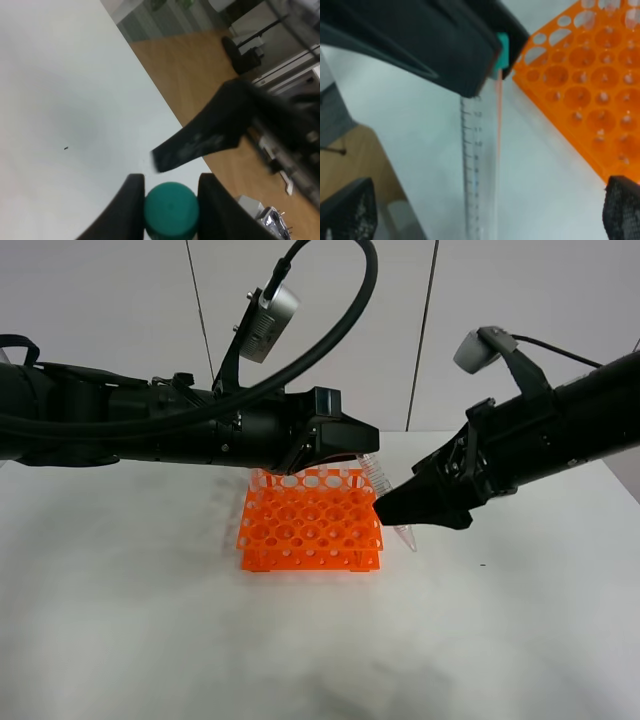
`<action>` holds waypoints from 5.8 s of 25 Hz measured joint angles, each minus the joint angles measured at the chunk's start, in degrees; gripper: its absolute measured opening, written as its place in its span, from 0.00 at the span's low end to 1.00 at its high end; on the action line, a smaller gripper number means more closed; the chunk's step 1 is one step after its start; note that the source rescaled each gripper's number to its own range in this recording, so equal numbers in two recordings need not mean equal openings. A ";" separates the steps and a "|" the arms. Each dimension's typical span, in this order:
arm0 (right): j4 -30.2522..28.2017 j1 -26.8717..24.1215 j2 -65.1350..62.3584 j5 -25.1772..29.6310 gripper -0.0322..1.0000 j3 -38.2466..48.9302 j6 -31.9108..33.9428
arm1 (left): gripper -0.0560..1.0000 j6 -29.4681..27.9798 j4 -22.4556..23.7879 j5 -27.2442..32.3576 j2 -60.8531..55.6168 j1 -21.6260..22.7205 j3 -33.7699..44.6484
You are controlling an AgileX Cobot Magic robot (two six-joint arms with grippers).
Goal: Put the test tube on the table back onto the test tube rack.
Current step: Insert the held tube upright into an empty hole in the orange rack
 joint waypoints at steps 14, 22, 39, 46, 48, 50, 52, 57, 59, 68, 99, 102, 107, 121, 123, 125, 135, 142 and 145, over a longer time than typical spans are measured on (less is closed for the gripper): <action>-40.10 -0.74 2.04 11.47 1.00 -22.75 38.68 | 0.07 0.00 0.07 -0.85 0.00 0.00 0.00; -42.94 -8.75 10.33 8.06 1.00 -22.80 44.82 | 0.07 0.00 0.07 -0.90 0.00 0.00 0.00; -49.13 -13.33 8.03 16.06 1.00 -18.93 50.10 | 0.07 0.00 0.13 -0.90 0.00 0.00 0.00; -49.30 -13.33 -11.30 16.43 1.00 0.05 50.21 | 0.07 0.00 0.19 -0.90 0.00 0.00 0.00; -49.42 -13.33 -18.54 15.81 1.00 6.55 50.21 | 0.07 0.00 0.19 -0.90 0.00 0.00 0.00; -49.58 -13.33 -27.09 12.98 1.00 11.93 50.21 | 0.07 0.00 0.19 -0.90 0.00 0.00 0.00; -49.58 -13.33 -35.05 9.90 1.00 16.65 50.28 | 0.07 0.00 0.19 -0.90 0.00 0.00 0.00; -49.65 -13.33 -54.13 6.61 1.00 24.46 51.15 | 0.07 0.00 0.19 -0.90 0.00 0.00 0.00; -49.65 -13.33 -59.17 6.11 1.00 25.28 51.41 | 0.07 0.00 0.33 -0.90 0.00 0.00 0.00; -49.65 -13.33 -65.84 5.46 1.00 25.45 51.47 | 0.07 0.00 1.45 -0.90 0.00 0.00 0.00; -49.65 -13.33 -76.99 5.25 1.00 25.51 51.67 | 0.07 0.00 1.65 -0.74 0.00 0.00 0.00; -49.65 -13.33 -76.99 5.25 1.00 25.51 51.67 | 0.07 0.00 1.65 -0.74 0.00 0.00 0.00; -49.65 -13.33 -76.99 5.25 1.00 25.51 51.68 | 0.07 -0.05 1.65 -0.74 0.00 0.00 0.00; -49.65 -13.33 -76.99 5.25 1.00 25.51 51.83 | 0.07 -3.08 3.10 -0.82 -14.30 5.10 0.00; -49.65 -13.33 -76.99 5.25 1.00 25.51 51.83 | 0.07 -3.08 5.49 -1.80 -17.18 5.16 0.00; -49.65 -13.33 -76.99 5.25 1.00 25.51 51.83 | 0.07 -3.03 9.00 -3.80 -19.34 5.16 0.00; -49.65 -13.33 -76.99 5.25 1.00 25.51 51.83 | 0.07 -4.96 38.08 -17.01 -21.96 4.80 0.00; -49.65 -13.33 -76.99 5.25 1.00 25.51 51.83 | 0.07 -43.72 85.48 -29.95 -20.35 3.32 0.86; -49.65 -13.33 -76.99 5.25 1.00 25.51 51.83 | 0.07 -56.78 94.96 -36.53 -17.06 3.32 2.42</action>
